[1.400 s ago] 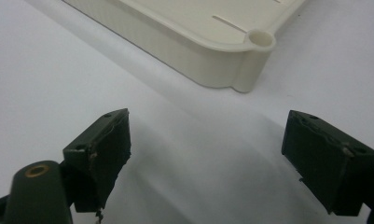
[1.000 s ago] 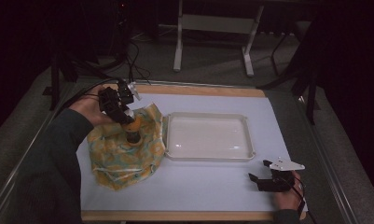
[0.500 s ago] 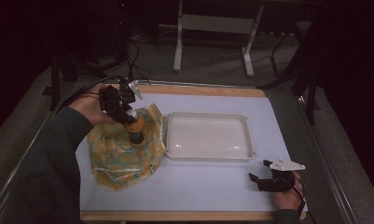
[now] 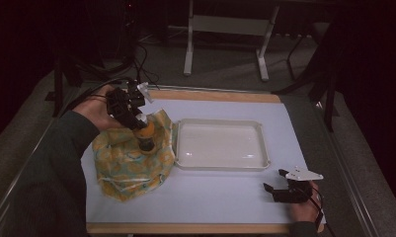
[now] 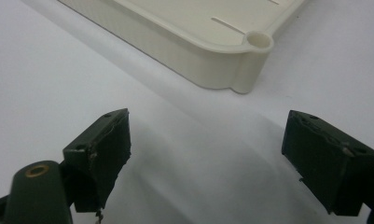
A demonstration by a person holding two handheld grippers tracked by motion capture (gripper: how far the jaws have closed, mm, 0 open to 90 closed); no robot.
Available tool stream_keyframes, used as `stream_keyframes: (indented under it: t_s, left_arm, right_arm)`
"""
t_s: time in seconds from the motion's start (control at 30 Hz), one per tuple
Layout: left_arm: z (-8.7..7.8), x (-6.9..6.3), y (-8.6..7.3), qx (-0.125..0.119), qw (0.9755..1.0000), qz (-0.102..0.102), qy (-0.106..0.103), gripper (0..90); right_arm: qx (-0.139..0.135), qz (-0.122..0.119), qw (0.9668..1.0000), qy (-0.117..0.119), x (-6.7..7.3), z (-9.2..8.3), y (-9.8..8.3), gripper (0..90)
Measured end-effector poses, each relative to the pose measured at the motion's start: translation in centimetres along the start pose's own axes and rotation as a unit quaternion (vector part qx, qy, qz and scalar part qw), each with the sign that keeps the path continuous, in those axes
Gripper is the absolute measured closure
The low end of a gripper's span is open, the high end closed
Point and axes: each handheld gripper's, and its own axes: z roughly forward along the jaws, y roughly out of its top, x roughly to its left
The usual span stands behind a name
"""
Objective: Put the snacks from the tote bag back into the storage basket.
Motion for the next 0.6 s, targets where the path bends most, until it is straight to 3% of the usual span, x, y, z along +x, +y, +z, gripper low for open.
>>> stream_keyframes:
  t_s: [0.6]
  left_arm:
    - [-1.1,-0.5,1.6,-0.005,0.9998,0.020,0.000,59.1]
  right_arm:
    - [0.000,-0.001,1.0000,0.001,0.0,0.0,0.0,15.1]
